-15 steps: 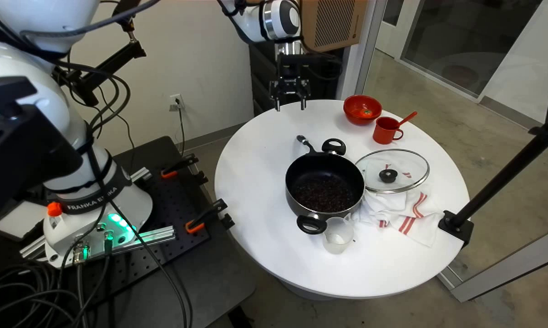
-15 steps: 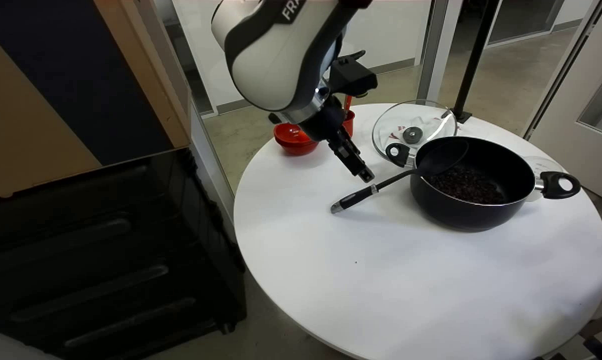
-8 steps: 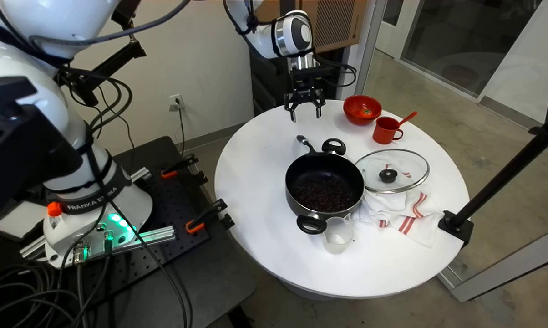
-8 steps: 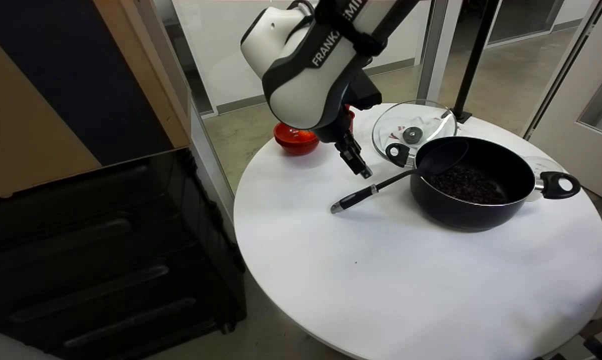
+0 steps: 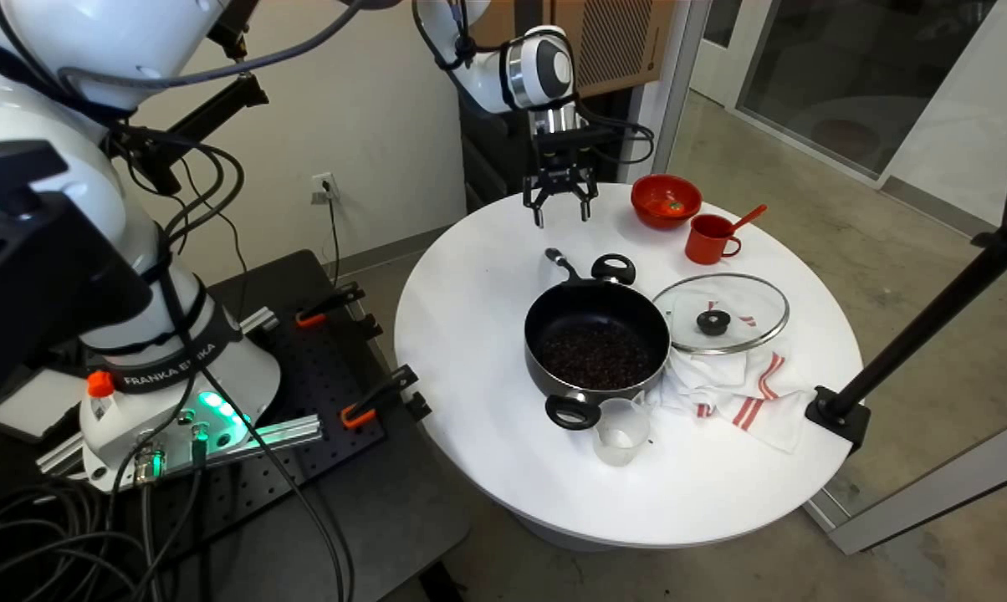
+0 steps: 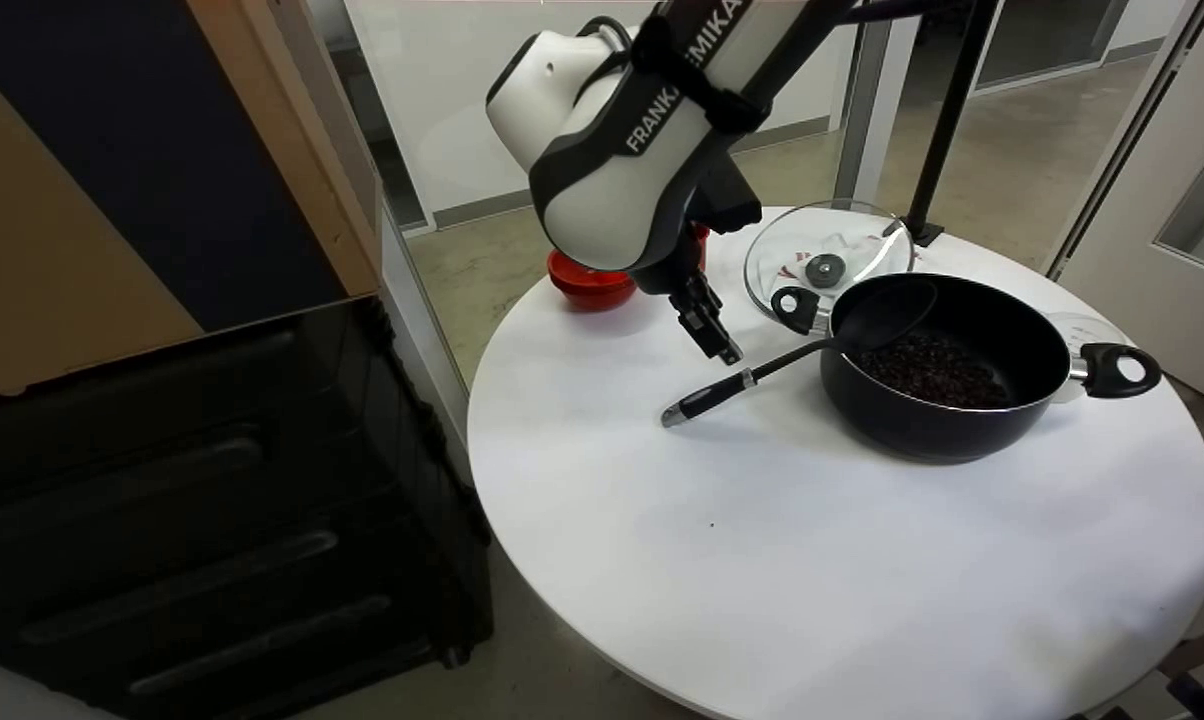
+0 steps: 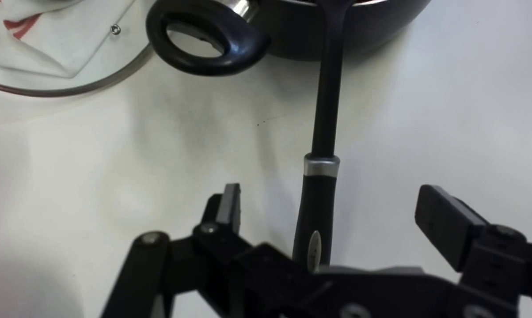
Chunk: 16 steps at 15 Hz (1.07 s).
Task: Put the spoon on the table then cover the pot with the lid
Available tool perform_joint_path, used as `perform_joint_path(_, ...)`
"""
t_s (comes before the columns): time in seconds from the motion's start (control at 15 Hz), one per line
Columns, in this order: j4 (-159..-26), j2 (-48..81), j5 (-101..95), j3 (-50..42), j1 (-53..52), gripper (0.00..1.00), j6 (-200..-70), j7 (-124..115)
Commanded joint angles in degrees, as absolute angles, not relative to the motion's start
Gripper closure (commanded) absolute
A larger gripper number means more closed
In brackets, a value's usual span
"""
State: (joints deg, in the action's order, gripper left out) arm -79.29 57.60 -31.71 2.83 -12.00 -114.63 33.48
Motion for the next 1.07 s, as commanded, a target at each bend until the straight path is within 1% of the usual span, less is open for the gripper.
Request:
perform_joint_path(0.0, -78.87, 59.26, -32.79, 2.13, -12.51, 0.00, -114.60, 32.83)
perform_joint_path(0.87, -74.65, 66.25, -36.00, -0.08, -13.20, 0.00, -114.11, 30.88)
perform_joint_path(0.93, -74.45, 66.58, -35.98, -0.02, -13.17, 0.24, -114.11, 30.80)
perform_joint_path(1.0, -74.52, 66.70, -36.27, -0.07, -13.25, 0.26, -114.33, 30.68)
